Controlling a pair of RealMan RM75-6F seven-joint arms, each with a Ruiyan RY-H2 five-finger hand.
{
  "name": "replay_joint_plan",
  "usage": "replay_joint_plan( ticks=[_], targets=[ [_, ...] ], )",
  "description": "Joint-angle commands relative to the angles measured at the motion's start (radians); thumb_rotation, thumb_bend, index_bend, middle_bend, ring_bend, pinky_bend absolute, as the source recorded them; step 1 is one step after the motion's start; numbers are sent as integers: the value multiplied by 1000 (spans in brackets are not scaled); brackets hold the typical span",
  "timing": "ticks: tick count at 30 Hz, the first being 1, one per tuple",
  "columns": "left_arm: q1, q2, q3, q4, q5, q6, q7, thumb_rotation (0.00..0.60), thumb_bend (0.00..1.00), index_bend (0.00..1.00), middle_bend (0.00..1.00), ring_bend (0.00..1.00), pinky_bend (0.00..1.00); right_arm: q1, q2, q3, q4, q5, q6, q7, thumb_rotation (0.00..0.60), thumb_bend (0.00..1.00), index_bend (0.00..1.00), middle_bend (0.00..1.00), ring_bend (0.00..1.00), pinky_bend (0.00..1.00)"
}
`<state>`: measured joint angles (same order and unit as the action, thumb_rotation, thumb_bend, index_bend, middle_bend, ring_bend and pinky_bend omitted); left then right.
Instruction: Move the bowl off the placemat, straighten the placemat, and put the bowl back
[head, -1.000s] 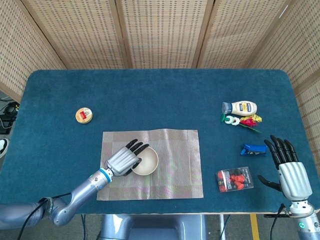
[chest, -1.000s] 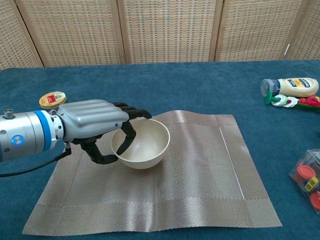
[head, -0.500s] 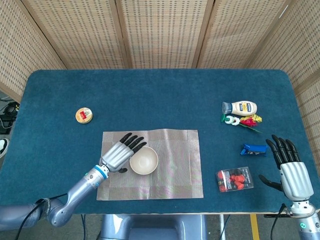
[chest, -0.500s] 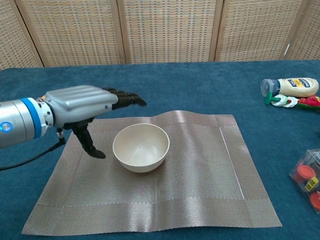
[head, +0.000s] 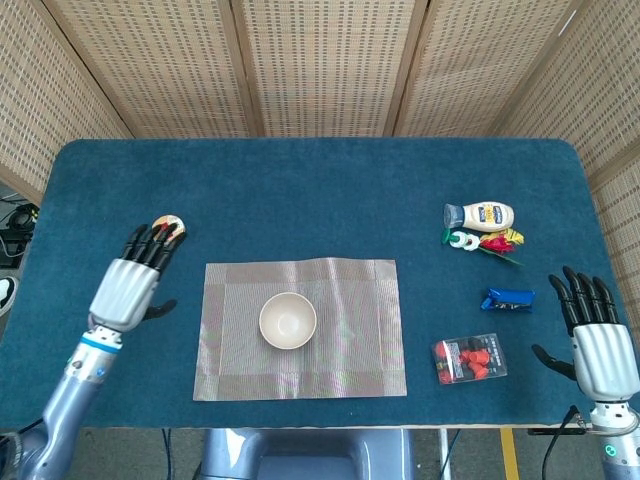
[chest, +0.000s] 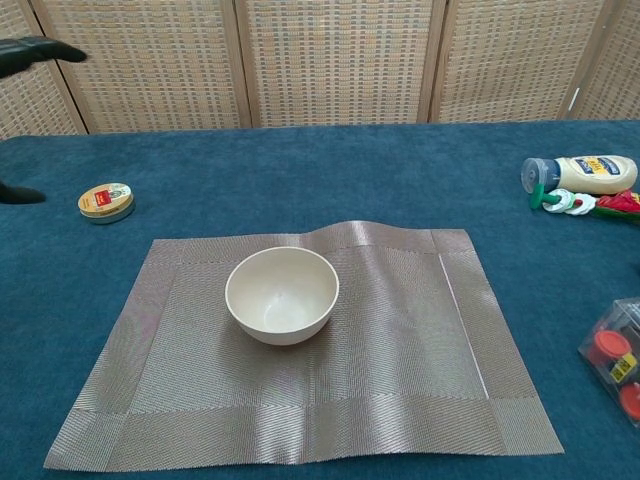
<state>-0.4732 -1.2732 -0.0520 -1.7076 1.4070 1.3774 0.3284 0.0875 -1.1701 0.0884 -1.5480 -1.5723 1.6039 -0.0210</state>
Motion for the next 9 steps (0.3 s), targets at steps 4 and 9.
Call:
replay_joint_plan(
  ticks=[4, 9],
  targets=[
    [205, 81, 105, 45, 70, 211, -129, 600, 0, 0, 0, 0, 0, -3, -3, 9, 15, 25, -9, -34, 600, 0, 23, 0, 0, 0],
    [285, 80, 146, 100, 120, 282, -210, 600, 0, 0, 0, 0, 0, -4, 3, 4, 17, 11, -7, -32, 600, 0, 23, 0, 0, 0]
  ],
)
